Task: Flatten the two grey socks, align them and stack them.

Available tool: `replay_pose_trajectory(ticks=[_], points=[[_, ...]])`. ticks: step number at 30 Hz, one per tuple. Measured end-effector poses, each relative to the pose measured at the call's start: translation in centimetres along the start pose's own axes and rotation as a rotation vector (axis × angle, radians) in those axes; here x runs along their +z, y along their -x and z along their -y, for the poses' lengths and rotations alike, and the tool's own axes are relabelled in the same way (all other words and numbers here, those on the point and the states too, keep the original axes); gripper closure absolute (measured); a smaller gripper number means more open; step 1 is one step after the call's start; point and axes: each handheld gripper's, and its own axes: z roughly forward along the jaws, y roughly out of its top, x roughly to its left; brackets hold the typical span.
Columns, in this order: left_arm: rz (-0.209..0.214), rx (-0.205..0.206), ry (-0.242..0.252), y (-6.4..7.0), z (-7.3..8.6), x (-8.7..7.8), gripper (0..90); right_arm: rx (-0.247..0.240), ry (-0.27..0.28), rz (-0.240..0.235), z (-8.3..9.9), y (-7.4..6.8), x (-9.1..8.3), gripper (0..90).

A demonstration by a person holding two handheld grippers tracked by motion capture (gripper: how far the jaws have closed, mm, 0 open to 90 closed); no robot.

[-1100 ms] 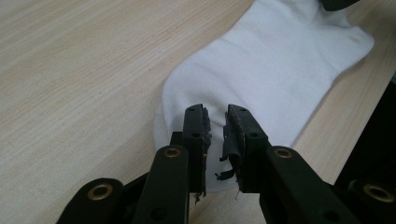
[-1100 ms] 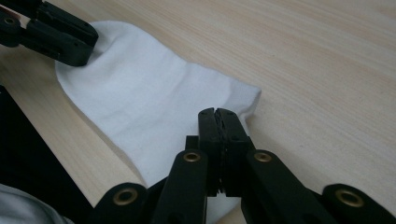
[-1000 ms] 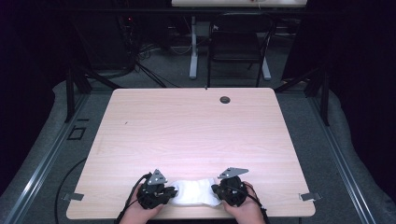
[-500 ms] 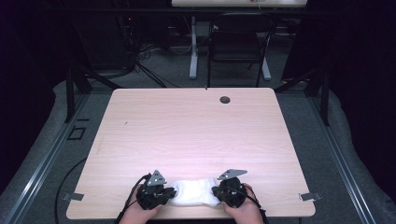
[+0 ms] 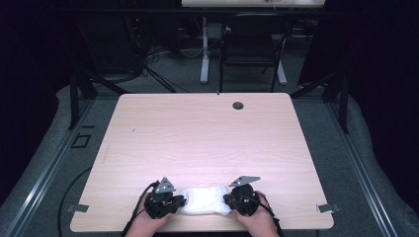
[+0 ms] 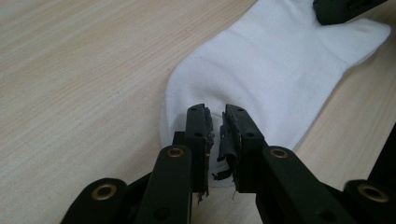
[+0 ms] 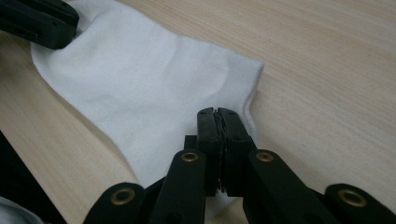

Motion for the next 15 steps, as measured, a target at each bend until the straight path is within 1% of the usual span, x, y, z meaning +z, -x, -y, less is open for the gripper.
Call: replay_pose_trajectory(ticks=[2, 4, 7, 8, 9, 11, 12, 13, 14, 15], points=[[-0.001, -0.005, 0.0, -0.2, -0.2, 0.1, 79.5, -0.004, -0.007, 0.007, -0.3, 0.0, 0.1, 88.2], [-0.003, -0.008, 0.0, -0.4, -0.3, 0.2, 79.5, -0.005, -0.002, 0.005, -0.4, 0.1, 0.2, 88.2], [-0.004, -0.016, -0.003, -0.8, -0.6, 0.3, 79.5, -0.01, -0.008, 0.01, -1.0, 0.4, 0.6, 87.8], [-0.007, -0.025, 0.004, -1.0, -0.7, 0.4, 79.7, -0.002, 0.002, 0.01, -1.1, 0.4, 0.7, 87.8], [-0.008, -0.024, 0.004, -1.2, -0.8, 0.4, 79.7, -0.004, -0.007, 0.013, -1.2, 0.5, 0.7, 87.8], [-0.009, -0.031, 0.003, -1.3, -0.9, 0.5, 79.7, 0.008, -0.005, 0.009, -1.4, 0.7, 0.8, 87.8], [-0.011, -0.022, 0.001, -1.4, -1.0, 0.5, 79.8, 0.006, -0.005, 0.01, -1.4, 0.8, 0.8, 87.7], [-0.011, -0.022, 0.001, -1.4, -1.0, 0.5, 79.7, 0.007, 0.002, 0.014, -1.5, 0.8, 0.9, 87.7], [-0.013, -0.03, 0.006, -1.5, -1.0, 0.6, 79.8, 0.006, 0.0, 0.01, -1.5, 0.9, 0.9, 87.7], [-0.014, -0.026, 0.006, -1.5, -1.1, 0.6, 79.7, 0.006, 0.0, 0.01, -1.6, 0.9, 1.0, 87.7]])
